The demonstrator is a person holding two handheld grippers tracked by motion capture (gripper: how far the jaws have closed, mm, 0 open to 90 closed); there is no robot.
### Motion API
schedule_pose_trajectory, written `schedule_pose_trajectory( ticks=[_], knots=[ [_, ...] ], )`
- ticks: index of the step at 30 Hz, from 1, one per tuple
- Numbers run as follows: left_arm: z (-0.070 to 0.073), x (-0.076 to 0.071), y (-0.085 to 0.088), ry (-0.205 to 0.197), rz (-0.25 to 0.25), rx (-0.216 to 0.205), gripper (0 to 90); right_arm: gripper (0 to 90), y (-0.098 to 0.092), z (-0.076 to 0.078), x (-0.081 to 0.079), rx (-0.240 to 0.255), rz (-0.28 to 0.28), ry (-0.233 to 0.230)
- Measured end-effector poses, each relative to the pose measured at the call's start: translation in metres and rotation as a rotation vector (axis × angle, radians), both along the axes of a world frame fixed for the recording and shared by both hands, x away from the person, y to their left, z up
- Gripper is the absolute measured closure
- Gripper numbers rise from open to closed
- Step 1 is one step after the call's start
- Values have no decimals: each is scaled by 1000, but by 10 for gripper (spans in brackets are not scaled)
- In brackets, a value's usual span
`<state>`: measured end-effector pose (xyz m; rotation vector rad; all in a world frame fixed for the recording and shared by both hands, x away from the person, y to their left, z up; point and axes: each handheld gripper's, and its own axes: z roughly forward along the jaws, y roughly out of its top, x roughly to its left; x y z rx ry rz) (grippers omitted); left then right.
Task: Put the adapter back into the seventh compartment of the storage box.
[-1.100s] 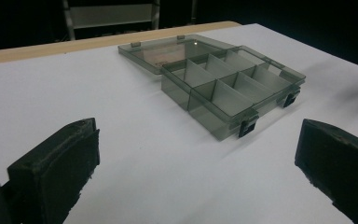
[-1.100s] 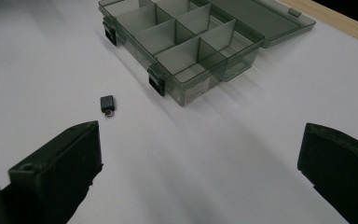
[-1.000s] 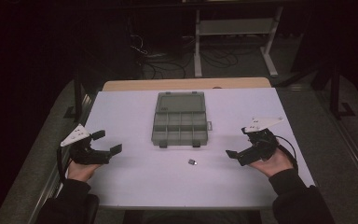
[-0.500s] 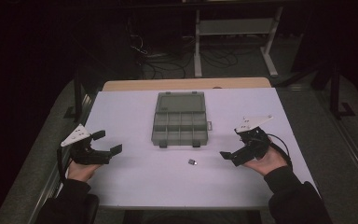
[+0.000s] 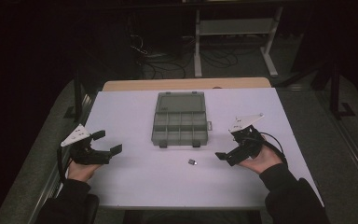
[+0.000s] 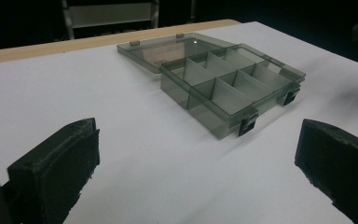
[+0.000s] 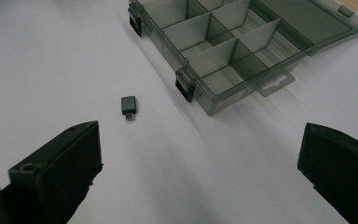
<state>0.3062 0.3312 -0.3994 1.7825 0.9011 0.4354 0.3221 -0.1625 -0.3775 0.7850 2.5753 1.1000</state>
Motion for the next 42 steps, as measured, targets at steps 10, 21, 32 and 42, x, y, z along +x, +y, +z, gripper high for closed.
schedule_pose_trajectory(
  ticks=[10,21,32,42],
  knots=[
    [0,0,0,0,-1,-1,0,0,13,0,5,-19,40,20],
    [0,0,0,-1,0,-6,0,0,25,0,8,-43,74,40],
    [0,0,0,-1,-1,-8,0,0,39,-3,11,-68,113,58],
    [0,0,0,-1,-2,-8,0,0,52,-7,14,-90,146,82]
  ],
)
